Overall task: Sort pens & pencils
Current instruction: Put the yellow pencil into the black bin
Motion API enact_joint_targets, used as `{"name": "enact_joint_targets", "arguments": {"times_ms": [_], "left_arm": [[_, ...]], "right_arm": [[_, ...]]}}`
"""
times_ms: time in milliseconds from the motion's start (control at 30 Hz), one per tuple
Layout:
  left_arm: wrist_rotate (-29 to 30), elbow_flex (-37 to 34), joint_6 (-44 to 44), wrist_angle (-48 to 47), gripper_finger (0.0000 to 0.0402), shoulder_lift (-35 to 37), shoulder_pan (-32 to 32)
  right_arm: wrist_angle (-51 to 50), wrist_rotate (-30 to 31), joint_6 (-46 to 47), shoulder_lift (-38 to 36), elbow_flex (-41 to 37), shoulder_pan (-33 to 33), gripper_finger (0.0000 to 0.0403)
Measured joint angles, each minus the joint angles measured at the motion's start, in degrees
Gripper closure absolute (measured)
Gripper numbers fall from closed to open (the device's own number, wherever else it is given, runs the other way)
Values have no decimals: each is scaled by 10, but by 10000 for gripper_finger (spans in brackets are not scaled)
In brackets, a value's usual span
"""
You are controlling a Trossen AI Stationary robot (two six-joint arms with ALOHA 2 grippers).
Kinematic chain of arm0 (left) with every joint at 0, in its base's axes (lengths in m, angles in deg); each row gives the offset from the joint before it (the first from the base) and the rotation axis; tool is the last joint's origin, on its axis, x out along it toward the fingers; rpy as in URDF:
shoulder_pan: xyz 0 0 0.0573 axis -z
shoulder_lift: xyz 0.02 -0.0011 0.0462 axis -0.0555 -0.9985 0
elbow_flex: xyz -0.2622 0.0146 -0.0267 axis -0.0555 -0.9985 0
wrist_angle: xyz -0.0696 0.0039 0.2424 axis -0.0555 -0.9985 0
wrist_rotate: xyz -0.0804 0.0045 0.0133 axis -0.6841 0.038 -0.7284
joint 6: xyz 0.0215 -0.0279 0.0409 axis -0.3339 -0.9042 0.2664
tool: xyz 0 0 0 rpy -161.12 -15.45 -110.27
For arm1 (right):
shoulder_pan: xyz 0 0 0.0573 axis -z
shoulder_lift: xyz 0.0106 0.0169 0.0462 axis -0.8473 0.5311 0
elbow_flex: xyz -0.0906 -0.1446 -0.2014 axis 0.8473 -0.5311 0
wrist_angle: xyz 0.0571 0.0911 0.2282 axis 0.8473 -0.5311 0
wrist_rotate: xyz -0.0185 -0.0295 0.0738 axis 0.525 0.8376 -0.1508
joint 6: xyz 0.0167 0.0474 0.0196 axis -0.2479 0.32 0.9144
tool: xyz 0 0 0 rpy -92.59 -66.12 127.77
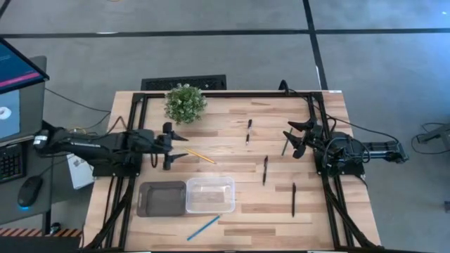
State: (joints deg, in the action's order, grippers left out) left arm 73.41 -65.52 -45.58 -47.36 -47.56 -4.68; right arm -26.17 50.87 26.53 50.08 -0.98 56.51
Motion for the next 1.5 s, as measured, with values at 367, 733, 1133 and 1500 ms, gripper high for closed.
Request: {"name": "enact_joint_targets", "arguments": {"times_ms": [367,733,1133,1500], "left_arm": [[-5,121,56,-146,146,-195,-66],[-61,188,139,-200,146,-367,-131],[-99,288,167,-304,146,-512,-130],[-118,319,166,-318,146,-582,-129]], "right_arm": [[0,0,0,0,0,0,135],[0,0,0,0,0,0,135],[0,0,0,0,0,0,135],[0,0,0,0,0,0,135]]}}
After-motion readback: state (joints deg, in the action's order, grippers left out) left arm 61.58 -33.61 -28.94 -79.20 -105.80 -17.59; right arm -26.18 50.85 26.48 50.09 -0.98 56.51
